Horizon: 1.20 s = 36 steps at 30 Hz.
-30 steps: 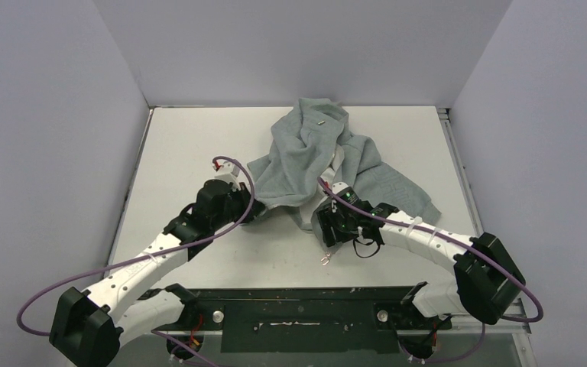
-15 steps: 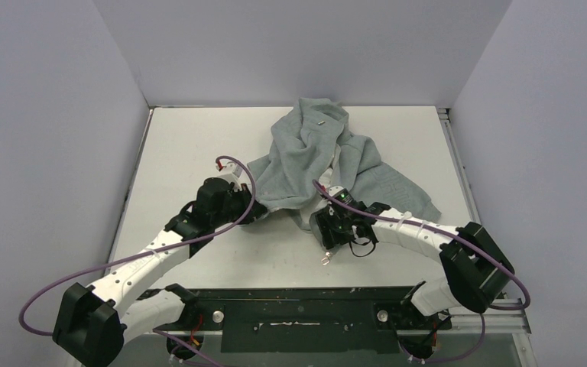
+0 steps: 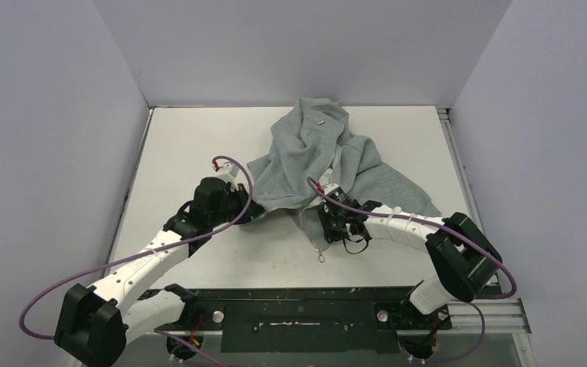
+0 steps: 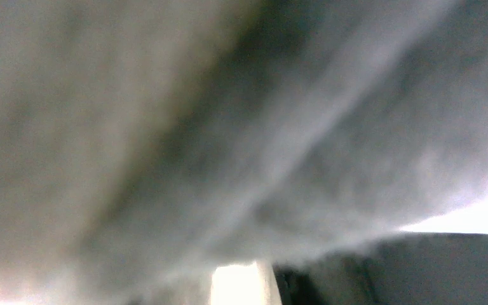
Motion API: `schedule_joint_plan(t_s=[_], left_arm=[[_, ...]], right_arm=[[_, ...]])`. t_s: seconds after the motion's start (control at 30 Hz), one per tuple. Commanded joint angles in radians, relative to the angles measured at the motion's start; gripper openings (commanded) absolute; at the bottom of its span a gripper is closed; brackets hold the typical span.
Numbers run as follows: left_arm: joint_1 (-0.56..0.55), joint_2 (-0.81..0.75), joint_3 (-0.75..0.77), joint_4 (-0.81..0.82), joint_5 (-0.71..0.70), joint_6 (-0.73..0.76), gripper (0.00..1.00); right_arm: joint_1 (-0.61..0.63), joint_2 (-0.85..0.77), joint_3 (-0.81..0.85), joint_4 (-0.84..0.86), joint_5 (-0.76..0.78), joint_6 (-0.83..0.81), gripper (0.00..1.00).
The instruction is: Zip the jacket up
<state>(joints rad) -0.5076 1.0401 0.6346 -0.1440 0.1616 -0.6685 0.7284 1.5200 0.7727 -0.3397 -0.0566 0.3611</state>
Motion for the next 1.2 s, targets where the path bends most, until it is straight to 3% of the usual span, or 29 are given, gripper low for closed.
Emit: schedule_joint_plan(t_s=[0.0,0.13,0.27,0.37,0.53,0.67,0.87,0.97,1.17], left_arm=[[0.014,-0.02,-0.004,0.043,0.017,0.003,0.0],[0.024,-0.021,-0.005,0.039,0.021,0.003,0.0],[0.037,-0.027,-0.014,0.035,0.007,-0.008,0.0],[0.057,-0.041,-0.024,0.02,-0.027,-0.031,0.0],[0.098,-0.064,-0.038,0.014,-0.024,-0.048,0.0],[0.113,-0.069,-0.036,0.0,-0.021,-0.041,0.0],[0.125,-0.075,-0.037,-0.005,-0.02,-0.04,0.0],[0.126,-0.079,-0.04,-0.005,-0.025,-0.045,0.0],[0.127,-0.074,-0.035,-0.004,-0.02,-0.048,0.0]], right_arm=[[0.012,0.033,-0.035,0.028,-0.061,0.07,0.22],[0.013,0.006,-0.032,0.053,-0.108,0.188,0.1],[0.059,-0.033,-0.018,0.113,-0.172,0.321,0.13],[0.136,-0.031,0.067,0.079,-0.167,0.287,0.21],[0.187,-0.009,0.23,-0.165,0.001,0.106,0.39],[0.185,-0.009,0.288,-0.28,0.091,0.036,0.42],[0.182,-0.016,0.27,-0.299,0.103,0.004,0.41],[0.171,-0.026,0.216,-0.244,0.066,-0.021,0.51],[0.148,-0.001,0.185,-0.174,0.027,-0.016,0.6]])
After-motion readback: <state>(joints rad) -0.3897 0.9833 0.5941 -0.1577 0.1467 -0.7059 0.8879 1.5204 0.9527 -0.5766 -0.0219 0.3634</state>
